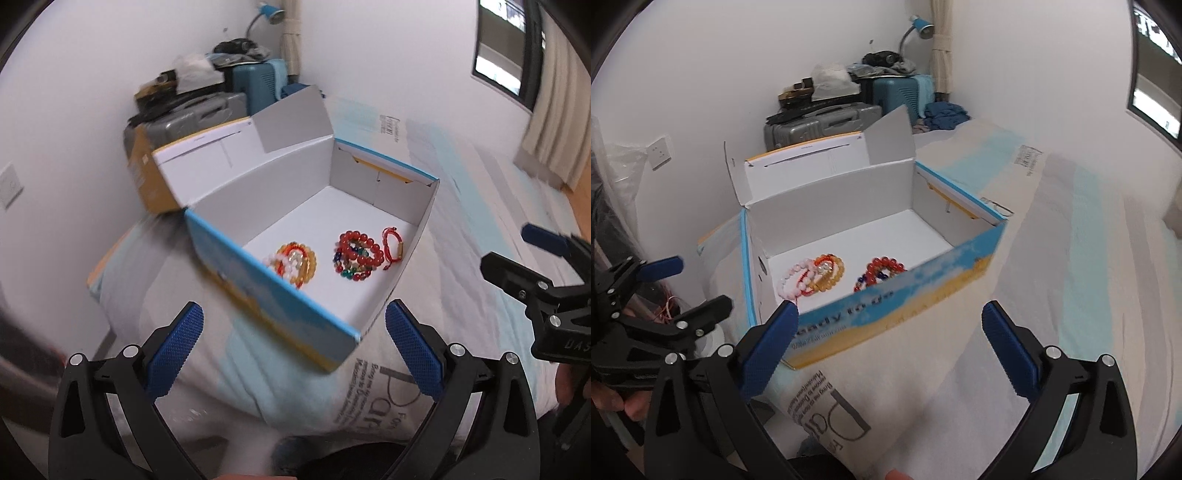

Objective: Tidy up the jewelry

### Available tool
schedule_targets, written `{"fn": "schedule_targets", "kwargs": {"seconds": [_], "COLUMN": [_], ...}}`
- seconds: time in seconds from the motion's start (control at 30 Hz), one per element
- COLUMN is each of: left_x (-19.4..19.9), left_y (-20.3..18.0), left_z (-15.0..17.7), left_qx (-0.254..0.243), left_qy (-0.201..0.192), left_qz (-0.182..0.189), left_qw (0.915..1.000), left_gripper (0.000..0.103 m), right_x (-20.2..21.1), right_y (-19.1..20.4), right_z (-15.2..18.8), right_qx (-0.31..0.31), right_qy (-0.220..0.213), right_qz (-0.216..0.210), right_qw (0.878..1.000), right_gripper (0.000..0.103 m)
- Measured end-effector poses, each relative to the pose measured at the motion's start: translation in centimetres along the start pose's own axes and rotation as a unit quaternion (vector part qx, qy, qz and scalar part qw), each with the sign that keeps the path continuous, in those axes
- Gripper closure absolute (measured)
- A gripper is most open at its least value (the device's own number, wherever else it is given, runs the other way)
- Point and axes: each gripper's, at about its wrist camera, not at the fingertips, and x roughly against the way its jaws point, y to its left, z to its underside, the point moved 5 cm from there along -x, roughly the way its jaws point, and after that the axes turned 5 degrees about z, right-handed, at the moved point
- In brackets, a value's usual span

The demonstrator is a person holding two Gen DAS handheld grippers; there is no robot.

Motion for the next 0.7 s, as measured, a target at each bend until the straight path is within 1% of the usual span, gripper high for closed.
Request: {"fn": "schedule_targets", "kwargs": {"seconds": [0.1, 0.17, 0.27, 0.4, 0.7], "left_x": [1.3, 1.8, 2.5, 3.5, 4.4], "left_y": [0.6, 0.7, 0.7, 0.5, 0.3], "left_z": [0.8, 1.3, 1.6, 1.1, -0.2], "left_qx": [0.014, 0.019, 0.022, 0.021, 0.022], "left_qy": [-0.01, -0.008, -0.005, -0.005, -0.015], "left_qz": [-0.013, -0.019, -0.029, -0.036, -0.035], "left_qw": [0.9998, 0.9996, 0.9993, 0.9991, 0.999], "left_gripper": [0.006, 0.006, 0.006, 0.006, 0.006], "right_x": [0.8, 1.0, 1.3, 2.0, 3.4], "right_y": [-0.4, -0.5, -0.5, -0.5, 0.0], "right_z": [0.9, 1.4, 1.9, 1.4, 0.0], "right_qx": [-0.017, -0.025, -0.028, -0.031, -0.022], "right_qy": [0.002, 0.008, 0.017, 0.018, 0.0], "right_qz": [0.013, 0.013, 0.026, 0.04, 0.044], "right_qw": [1.0, 1.0, 0.999, 0.999, 0.999], "right_gripper": [0.007, 0.007, 0.007, 0.007, 0.007]}}
